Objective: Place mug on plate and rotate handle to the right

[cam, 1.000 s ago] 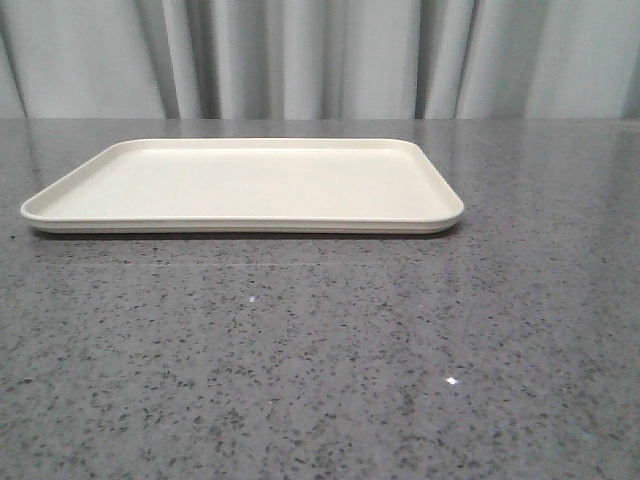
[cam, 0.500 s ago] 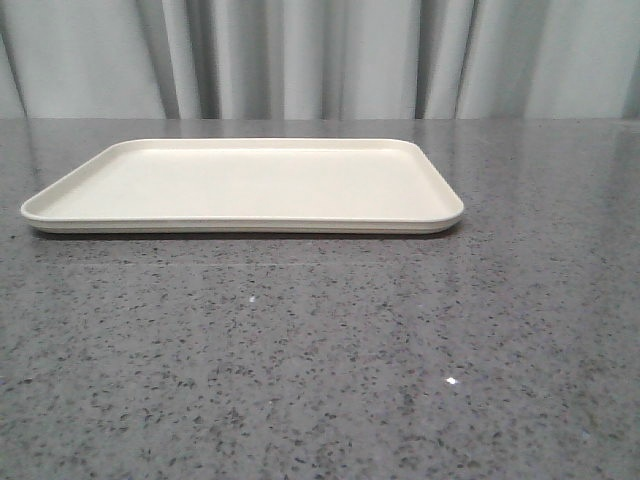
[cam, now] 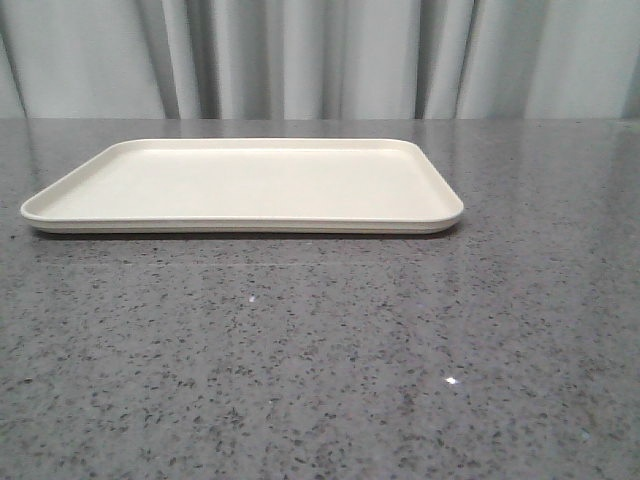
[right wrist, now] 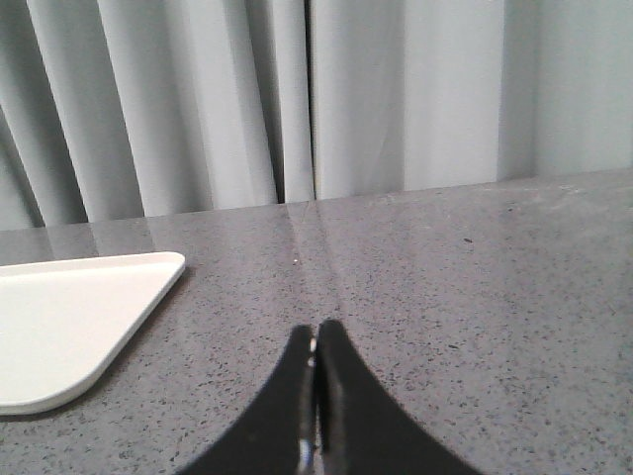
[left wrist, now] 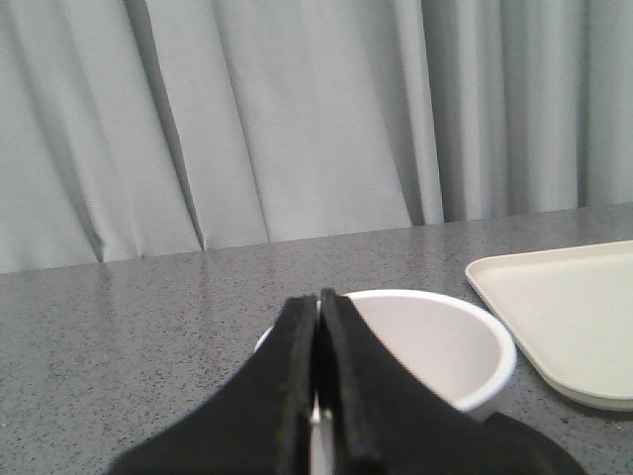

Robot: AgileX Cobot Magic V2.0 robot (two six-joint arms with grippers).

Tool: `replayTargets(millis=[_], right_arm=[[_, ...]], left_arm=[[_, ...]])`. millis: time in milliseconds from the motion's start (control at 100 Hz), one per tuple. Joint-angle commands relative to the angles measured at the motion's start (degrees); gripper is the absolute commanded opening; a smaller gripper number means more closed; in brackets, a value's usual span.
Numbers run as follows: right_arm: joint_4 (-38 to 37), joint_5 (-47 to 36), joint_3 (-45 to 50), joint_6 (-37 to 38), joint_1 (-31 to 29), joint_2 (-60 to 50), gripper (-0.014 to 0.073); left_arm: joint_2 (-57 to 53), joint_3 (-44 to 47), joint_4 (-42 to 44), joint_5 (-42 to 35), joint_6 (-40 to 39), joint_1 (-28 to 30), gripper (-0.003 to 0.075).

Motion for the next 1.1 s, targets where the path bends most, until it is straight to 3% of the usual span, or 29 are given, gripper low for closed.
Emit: replayTargets(millis=[0, 1090], right_arm=[[0.07, -1.08, -0.08, -0.5, 0.0, -1.2, -0.0062], [1.27, -1.59, -0.08, -0.5, 0.0, -1.2, -0.0062]], left_arm=[[-1.68, 0.56, -0.13, -5.11, -0.62, -0.36, -0.002], [-1.68, 0.56, -1.74, -5.58, -0.73, -0.36, -0.002]])
